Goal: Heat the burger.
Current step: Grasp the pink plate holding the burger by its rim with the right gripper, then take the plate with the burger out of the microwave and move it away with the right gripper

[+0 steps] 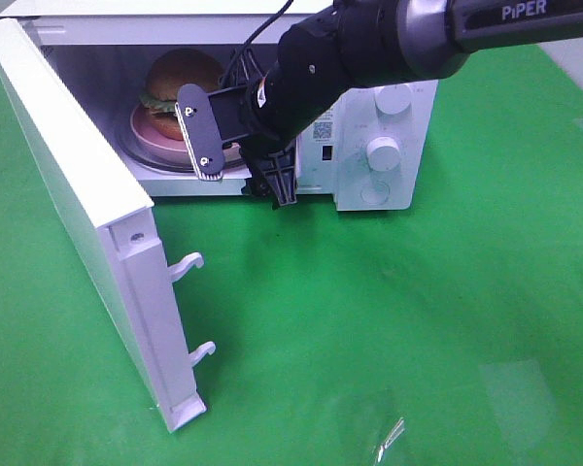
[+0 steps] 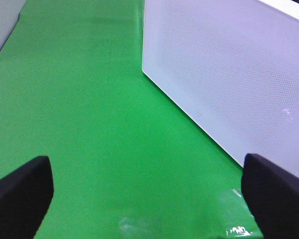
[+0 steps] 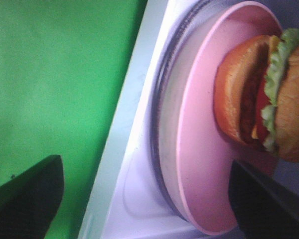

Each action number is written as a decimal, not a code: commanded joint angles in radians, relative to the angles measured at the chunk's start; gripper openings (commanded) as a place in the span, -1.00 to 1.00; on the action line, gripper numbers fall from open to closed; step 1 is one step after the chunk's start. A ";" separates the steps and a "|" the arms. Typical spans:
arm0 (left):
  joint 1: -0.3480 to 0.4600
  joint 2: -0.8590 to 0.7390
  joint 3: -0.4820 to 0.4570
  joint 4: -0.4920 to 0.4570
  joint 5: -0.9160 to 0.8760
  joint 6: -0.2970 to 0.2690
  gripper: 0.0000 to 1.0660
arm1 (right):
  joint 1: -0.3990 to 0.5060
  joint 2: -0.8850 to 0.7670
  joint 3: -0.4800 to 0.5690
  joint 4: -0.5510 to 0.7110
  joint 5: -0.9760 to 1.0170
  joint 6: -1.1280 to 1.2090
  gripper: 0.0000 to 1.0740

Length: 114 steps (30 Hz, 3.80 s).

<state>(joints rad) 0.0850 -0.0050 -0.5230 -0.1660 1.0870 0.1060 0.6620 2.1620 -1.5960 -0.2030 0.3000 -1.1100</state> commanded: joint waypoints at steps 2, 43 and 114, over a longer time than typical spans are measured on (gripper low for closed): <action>0.001 -0.006 0.004 -0.007 -0.014 0.002 0.76 | 0.001 0.039 -0.045 0.020 0.017 0.010 0.59; 0.001 -0.006 0.004 -0.004 -0.014 0.002 0.76 | -0.045 0.233 -0.256 0.072 0.015 0.002 0.45; 0.001 -0.006 0.004 -0.004 -0.014 0.002 0.76 | -0.007 0.030 -0.073 0.243 0.110 -0.321 -1.00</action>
<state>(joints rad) 0.0850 -0.0050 -0.5230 -0.1650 1.0870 0.1060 0.6550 2.2180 -1.6690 0.0480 0.4670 -1.4080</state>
